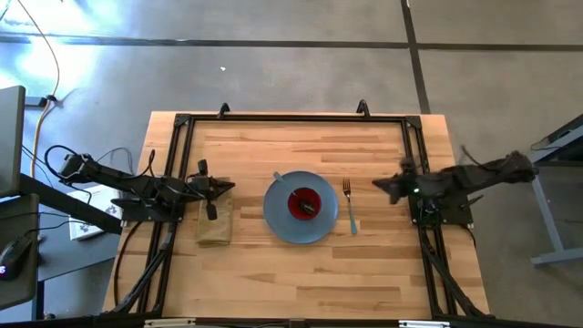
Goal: Set table place
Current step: Adjust the blue fork
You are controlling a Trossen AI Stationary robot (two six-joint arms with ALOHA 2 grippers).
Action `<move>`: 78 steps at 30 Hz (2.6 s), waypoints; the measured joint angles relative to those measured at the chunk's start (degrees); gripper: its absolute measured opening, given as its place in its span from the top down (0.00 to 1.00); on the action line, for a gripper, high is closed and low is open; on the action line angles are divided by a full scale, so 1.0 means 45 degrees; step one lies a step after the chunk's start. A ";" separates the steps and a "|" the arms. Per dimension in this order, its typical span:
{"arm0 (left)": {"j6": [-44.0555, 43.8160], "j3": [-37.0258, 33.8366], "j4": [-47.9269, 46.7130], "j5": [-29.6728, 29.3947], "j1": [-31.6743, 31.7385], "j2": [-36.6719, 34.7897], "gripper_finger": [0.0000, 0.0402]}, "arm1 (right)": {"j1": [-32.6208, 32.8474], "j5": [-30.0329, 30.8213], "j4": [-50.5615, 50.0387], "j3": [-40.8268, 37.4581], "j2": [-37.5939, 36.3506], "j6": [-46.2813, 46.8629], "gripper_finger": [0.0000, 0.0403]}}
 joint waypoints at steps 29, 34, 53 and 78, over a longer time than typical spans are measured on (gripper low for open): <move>0.0640 0.0015 -0.0019 0.0669 0.0000 0.0010 1.00 | 0.0427 -0.4657 -0.0077 0.2484 1.3085 0.6819 1.00; 0.0640 0.0015 -0.0019 0.0688 0.0000 0.0010 1.00 | 0.0427 -0.4700 0.0572 0.2531 1.3816 0.7059 1.00; 0.0691 0.0019 -0.0024 0.0683 0.0000 0.0010 1.00 | 0.0430 -0.4625 0.1591 0.2905 1.4110 0.7591 1.00; 0.0732 0.0019 -0.0037 0.0931 0.0000 0.0005 1.00 | -0.1302 -0.2100 0.1237 0.2934 1.3217 0.5769 1.00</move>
